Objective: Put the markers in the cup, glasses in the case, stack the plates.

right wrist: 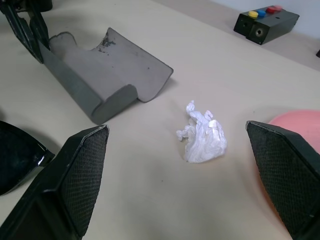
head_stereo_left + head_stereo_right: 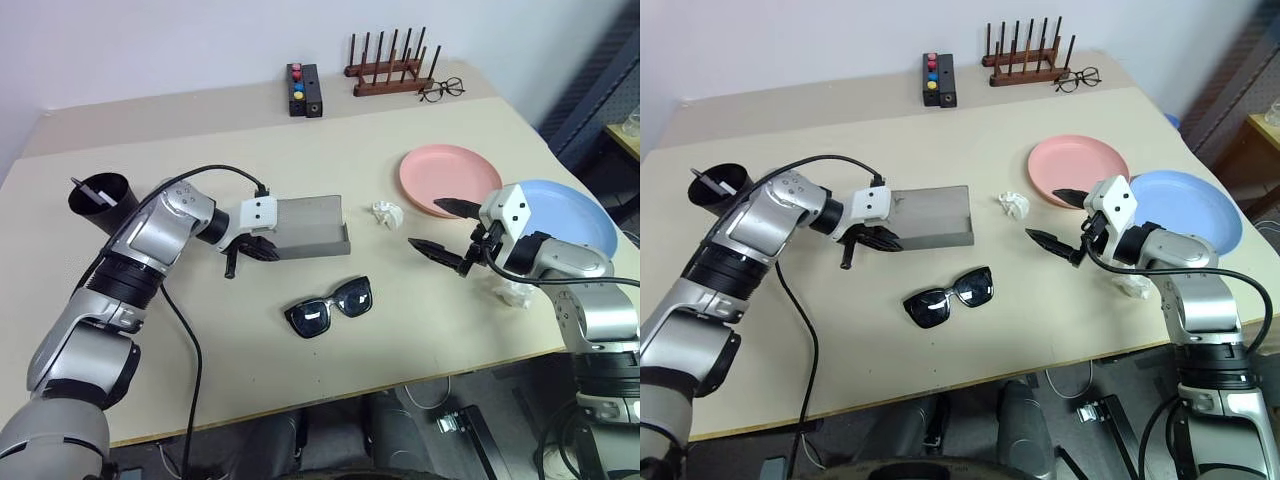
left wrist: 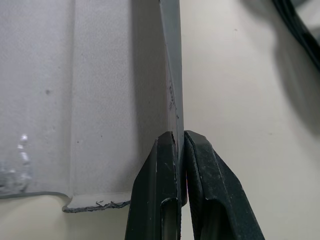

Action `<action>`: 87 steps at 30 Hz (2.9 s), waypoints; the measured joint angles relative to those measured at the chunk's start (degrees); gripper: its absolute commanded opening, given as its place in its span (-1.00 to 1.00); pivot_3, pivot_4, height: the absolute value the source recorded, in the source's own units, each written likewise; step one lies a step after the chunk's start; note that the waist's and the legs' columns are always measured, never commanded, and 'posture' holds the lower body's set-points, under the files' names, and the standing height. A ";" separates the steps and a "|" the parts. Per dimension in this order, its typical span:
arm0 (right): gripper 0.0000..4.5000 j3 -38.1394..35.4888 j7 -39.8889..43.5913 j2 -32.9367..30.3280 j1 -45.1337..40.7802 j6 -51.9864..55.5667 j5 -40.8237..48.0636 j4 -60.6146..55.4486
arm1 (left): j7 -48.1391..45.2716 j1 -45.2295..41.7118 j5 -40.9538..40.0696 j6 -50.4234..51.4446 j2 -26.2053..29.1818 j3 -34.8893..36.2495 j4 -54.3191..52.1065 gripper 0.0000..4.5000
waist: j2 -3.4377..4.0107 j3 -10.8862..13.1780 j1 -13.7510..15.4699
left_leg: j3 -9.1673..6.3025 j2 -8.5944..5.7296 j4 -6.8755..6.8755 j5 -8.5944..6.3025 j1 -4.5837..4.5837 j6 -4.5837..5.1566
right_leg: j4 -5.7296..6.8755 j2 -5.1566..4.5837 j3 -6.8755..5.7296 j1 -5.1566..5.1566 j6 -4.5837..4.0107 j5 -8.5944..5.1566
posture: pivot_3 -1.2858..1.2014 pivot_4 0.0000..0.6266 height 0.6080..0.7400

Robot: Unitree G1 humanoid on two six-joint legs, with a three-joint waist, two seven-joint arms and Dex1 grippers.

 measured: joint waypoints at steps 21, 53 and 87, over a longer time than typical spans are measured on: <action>1.00 0.00 0.02 0.00 -0.80 -0.30 -0.04 0.32 | -3.93 2.07 -1.40 3.87 3.25 0.44 -6.06 0.28 | 0.00 0.00 0.05 | 0.00 0.00 0.00 0.00 0.00 0.00 | 0.00 0.00 0.00 0.00 0.00 0.00 | 0.03 -0.52 1.00; 1.00 -0.12 0.29 0.30 1.25 5.19 0.89 -5.42 | -12.39 1.05 -15.57 17.59 -0.96 -1.57 -13.78 0.28 | 0.01 -0.01 0.07 | -0.01 0.00 0.02 0.00 0.01 0.01 | 0.00 0.00 0.00 0.03 0.00 0.00 | 0.03 -0.52 1.00; 1.00 -12.00 22.18 -17.73 25.44 0.73 5.63 -8.40 | -9.18 0.84 -9.91 13.69 -8.97 -6.50 -6.94 0.28 | -0.03 0.02 1.42 | 0.05 0.03 0.05 -0.05 0.31 0.08 | -0.11 -0.01 0.00 0.42 0.02 -0.01 | 0.03 -0.52 1.00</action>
